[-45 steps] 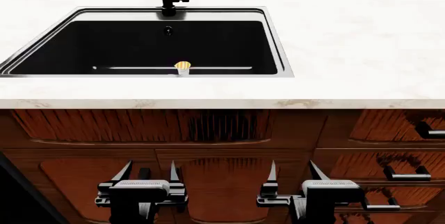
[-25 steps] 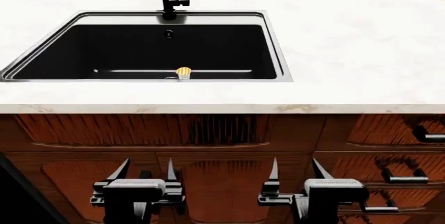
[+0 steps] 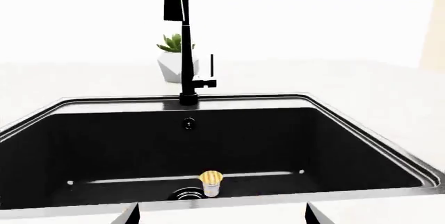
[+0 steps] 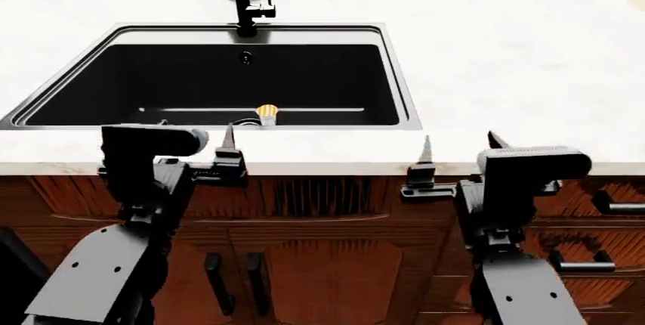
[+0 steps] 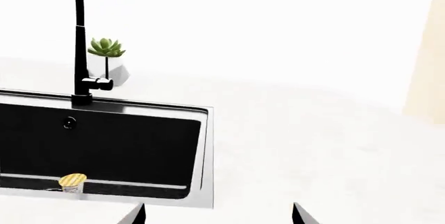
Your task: Pick the mug and wine glass and place them in the sink. Then turn on the water.
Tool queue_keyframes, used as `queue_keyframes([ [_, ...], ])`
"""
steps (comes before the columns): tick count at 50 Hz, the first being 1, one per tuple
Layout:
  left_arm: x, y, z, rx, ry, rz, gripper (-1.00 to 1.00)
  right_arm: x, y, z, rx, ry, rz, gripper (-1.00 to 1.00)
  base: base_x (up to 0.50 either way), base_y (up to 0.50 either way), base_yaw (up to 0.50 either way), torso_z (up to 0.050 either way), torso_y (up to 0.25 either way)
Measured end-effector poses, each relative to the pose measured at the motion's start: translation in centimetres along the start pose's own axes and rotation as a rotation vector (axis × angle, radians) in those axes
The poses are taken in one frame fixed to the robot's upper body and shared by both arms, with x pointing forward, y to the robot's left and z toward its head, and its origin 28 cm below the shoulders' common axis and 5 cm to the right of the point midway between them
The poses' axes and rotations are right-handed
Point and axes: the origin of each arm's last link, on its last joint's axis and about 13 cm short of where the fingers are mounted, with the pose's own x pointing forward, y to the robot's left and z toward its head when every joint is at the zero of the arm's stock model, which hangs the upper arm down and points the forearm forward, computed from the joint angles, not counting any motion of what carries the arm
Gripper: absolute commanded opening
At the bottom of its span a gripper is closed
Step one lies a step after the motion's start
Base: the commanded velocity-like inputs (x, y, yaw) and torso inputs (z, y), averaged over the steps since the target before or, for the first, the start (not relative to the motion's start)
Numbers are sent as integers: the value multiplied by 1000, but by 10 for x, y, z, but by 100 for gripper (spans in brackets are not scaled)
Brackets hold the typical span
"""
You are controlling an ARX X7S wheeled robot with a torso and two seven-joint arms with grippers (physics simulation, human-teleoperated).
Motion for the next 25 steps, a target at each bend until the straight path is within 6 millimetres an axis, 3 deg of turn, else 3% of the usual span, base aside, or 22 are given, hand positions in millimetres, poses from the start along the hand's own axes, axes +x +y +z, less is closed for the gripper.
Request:
queue_keyframes([
  [9, 43, 7, 40, 9, 17, -17, 100, 43, -17, 36, -55, -10, -7, 100, 0, 0, 0, 50, 0],
  [15, 65, 11, 56, 10, 23, -7, 100, 69, -28, 56, -75, 1, -20, 100, 0, 0, 0, 4, 0],
  [25, 80, 14, 70, 4, 39, 12, 100, 87, -42, 80, -79, 24, -43, 100, 0, -500, 0, 0, 0],
])
